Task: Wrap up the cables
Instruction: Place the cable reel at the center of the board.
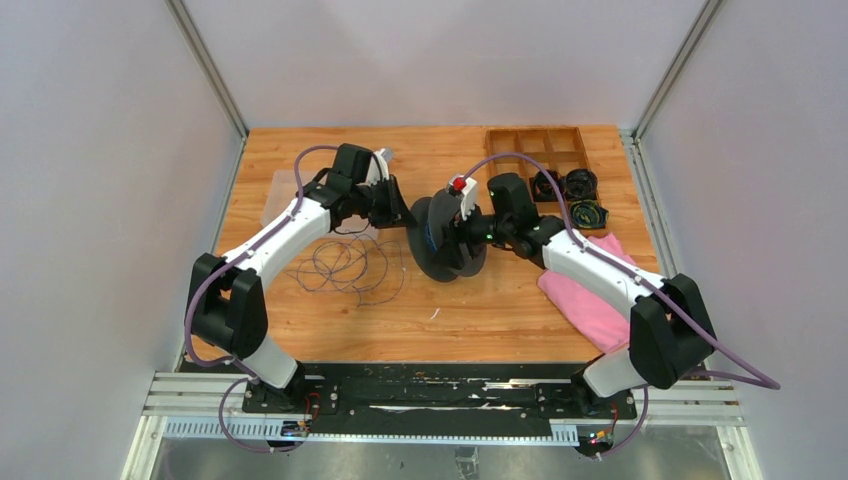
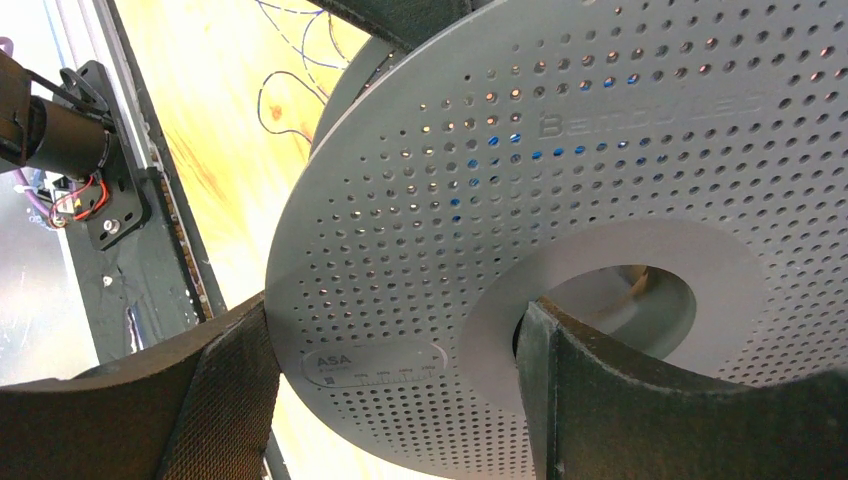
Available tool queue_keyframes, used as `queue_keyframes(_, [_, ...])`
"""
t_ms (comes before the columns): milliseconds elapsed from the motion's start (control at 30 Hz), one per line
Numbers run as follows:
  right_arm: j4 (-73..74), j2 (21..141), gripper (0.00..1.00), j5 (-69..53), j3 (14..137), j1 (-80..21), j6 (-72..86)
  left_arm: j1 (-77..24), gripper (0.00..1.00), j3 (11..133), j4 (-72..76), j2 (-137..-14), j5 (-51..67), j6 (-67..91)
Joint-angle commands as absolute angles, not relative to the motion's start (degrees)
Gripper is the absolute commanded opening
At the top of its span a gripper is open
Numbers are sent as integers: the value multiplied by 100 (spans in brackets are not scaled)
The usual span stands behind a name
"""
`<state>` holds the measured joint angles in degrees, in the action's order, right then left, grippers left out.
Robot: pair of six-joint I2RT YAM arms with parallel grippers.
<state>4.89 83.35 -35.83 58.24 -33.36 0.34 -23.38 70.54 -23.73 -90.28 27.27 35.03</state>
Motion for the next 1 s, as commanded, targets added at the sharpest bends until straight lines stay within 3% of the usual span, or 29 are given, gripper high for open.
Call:
queue_keyframes(0, [581,8352,38,-3548,6056,-3391,-281,-2399,0,7338,-2672,-8798,2566,3428])
queue_keyframes(200, [785,8307,59,-3479,6153,-3375,-405,-2398,0,7527,-2890,-8831,2416,3351])
queue_keyframes(967, [158,8298,75,-4447,5964,-2867,527,-2196,0,6886,-2066,-8555,2952,3538])
